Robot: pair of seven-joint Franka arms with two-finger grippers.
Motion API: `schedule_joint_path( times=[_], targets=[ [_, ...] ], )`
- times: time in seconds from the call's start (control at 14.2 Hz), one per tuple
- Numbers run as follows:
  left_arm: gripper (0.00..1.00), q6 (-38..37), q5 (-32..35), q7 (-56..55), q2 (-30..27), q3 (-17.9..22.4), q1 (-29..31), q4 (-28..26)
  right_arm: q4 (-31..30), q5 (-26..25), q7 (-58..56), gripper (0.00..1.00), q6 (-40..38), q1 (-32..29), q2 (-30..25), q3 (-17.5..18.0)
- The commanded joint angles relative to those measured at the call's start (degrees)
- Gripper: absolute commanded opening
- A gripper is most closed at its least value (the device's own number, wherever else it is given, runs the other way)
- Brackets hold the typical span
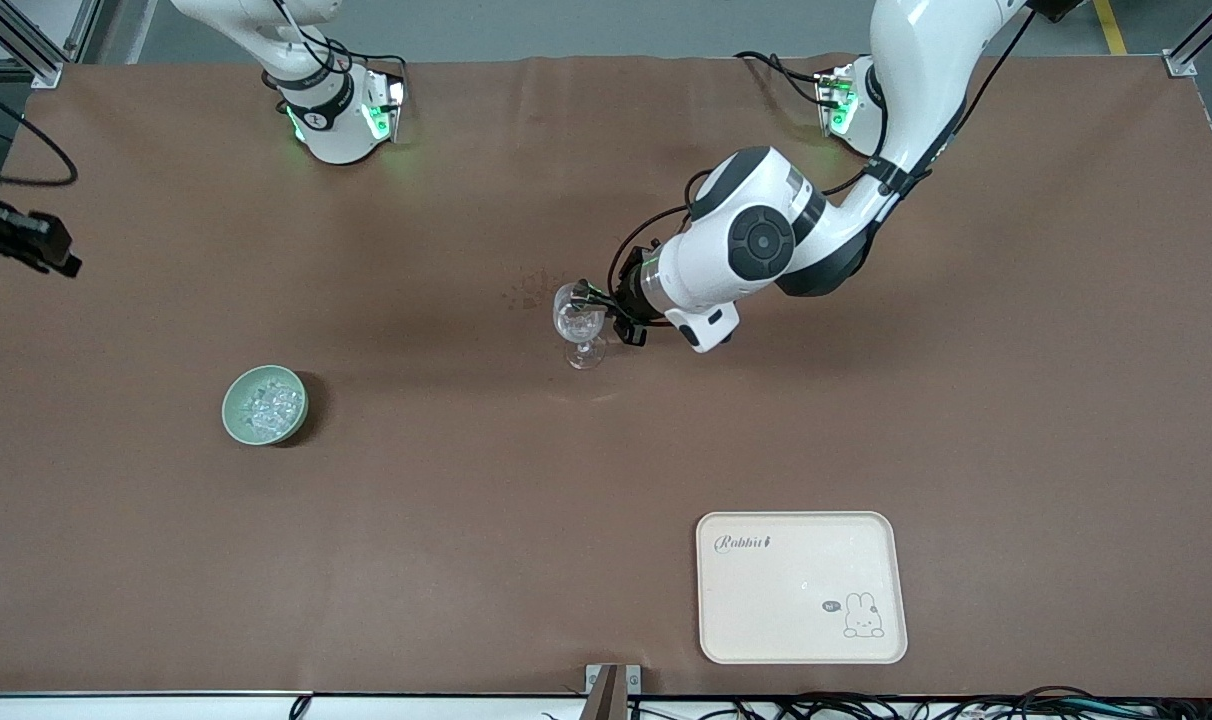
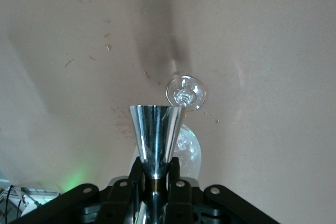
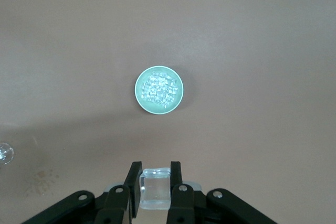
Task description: Pour wine and add ice with both arms
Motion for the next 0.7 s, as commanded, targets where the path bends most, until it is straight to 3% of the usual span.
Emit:
schedule_joint_path(
  times=[0.0, 0.63],
  targets=[
    [0.01, -0.17, 3.32, -3.34, -0.52, 0.24, -1.0, 0.12, 2.41, 0.67, -0.07, 0.02, -2.57, -0.22, 0.37, 0.08],
    [0.01, -0.26, 14.05, -12.49, -0.52, 0.24, -3.28, 1.7, 5.23, 1.02, -1.13, 0.02, -2.75, 0.04, 2.13, 0.69]
  ],
)
